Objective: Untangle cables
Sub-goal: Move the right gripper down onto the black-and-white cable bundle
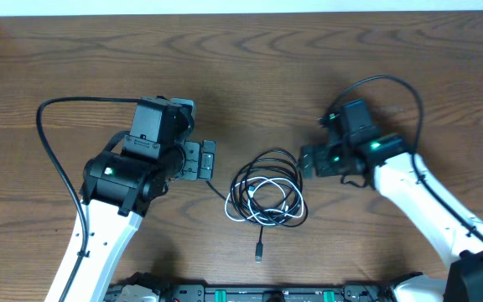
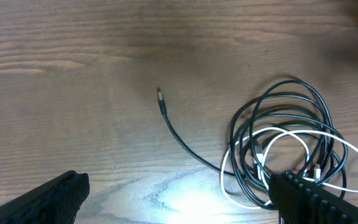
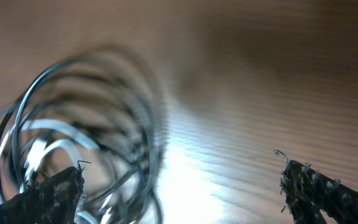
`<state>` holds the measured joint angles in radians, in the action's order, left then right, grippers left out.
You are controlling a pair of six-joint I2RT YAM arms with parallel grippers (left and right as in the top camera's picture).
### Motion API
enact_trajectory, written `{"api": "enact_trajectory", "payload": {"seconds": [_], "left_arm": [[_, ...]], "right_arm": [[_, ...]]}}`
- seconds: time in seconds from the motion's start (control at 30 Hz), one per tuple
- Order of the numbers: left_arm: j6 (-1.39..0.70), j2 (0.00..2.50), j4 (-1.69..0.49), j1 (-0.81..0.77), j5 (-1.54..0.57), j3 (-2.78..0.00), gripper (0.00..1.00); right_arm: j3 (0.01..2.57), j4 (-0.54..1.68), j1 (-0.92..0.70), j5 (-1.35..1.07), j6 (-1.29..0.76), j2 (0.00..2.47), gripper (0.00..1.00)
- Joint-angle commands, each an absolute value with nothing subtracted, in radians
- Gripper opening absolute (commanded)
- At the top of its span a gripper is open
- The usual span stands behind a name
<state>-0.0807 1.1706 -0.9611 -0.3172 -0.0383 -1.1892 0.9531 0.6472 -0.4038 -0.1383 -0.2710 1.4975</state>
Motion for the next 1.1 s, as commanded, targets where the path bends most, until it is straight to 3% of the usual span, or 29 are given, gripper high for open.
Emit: {"api": "enact_trajectory", "payload": {"seconds": [0.0, 0.23, 0.5, 0.73, 0.9, 1.07], "left_arm": [[-0.071, 1.178, -0.961, -0.318, -0.014, -1.208, 0.98], [-0.07, 1.184, -0.961, -0.318, -0.014, -1.208, 0.98], [-0.071, 1.184, -0.962, -0.318, -0.014, -1.208, 0.98], [-0.072, 1.182, -0.965, -0.318, -0.014, -1.208, 0.98], [-0.072, 1.182, -0.964, -0.318, -0.014, -1.208, 0.98], [-0.071, 1.182, -0.964, -0.318, -0.014, -1.208, 0.98]], "right_arm": [[0.951, 0.654, -0.508, -0.102, -0.186, 1.491, 0.99], [0.95, 0.699, -0.643, -0.028, -0.206, 1.493, 0.99], [0.944, 0.726, -0.677, -0.028, -0.239, 1.493, 0.97], [0.853, 0.668, -0.677, -0.028, -0.263, 1.493, 0.84], [0.776, 0.593, -0.677, -0.029, -0.303, 1.493, 0.81], [0.743, 0.541, -0.677, -0.029, -0.303, 1.493, 0.64]]}}
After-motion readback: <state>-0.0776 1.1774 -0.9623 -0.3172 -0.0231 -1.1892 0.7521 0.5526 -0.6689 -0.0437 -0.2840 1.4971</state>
